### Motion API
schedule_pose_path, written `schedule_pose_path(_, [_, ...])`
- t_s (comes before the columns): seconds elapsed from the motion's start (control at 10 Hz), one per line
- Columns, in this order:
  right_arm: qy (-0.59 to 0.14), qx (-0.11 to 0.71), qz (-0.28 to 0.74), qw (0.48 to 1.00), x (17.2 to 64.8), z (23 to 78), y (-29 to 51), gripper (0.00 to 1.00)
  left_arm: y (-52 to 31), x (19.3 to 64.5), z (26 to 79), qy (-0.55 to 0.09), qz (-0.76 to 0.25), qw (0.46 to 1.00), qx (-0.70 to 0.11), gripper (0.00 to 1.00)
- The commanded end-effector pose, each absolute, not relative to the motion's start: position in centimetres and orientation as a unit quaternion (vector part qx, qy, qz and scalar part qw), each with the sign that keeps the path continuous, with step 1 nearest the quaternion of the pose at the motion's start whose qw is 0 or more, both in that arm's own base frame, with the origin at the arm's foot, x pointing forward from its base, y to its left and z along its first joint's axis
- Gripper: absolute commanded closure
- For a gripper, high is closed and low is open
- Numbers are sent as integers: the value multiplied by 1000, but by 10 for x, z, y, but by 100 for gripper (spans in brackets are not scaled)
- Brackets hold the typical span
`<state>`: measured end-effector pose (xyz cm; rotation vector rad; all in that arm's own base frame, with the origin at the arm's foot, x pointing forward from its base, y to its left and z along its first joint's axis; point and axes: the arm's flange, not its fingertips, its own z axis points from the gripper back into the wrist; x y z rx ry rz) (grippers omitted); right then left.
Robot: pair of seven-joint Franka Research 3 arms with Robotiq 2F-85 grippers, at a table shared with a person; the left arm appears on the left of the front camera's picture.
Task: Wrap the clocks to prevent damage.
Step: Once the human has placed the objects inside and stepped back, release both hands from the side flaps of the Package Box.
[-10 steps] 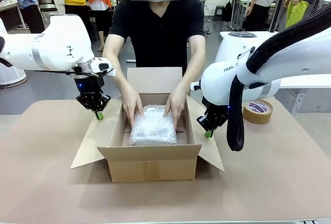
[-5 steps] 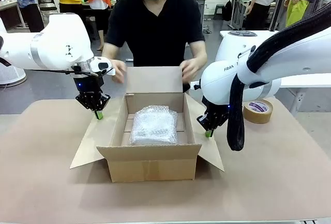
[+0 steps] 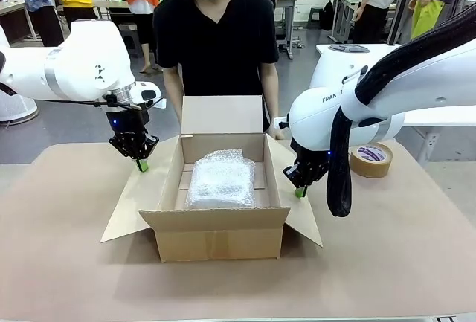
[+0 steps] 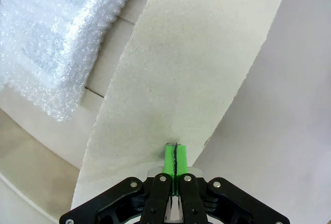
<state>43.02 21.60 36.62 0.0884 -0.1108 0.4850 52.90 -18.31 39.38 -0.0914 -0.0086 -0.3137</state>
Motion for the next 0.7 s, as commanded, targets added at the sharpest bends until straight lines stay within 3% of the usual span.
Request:
schedule_pose_path(0.0, [-53,43,240,968,429,365,216,99,-183,528,393,-1,-158,986,-46,100])
schedule_pose_path(0.4, [-55,44,240,968,430,366,216,99,-183,529,394,-4,-156,987,-45,100])
schedule_pose_path(0.6, [-93,11,348,933,417,430,190,99,-175,514,474,-12,-309,951,-15,100])
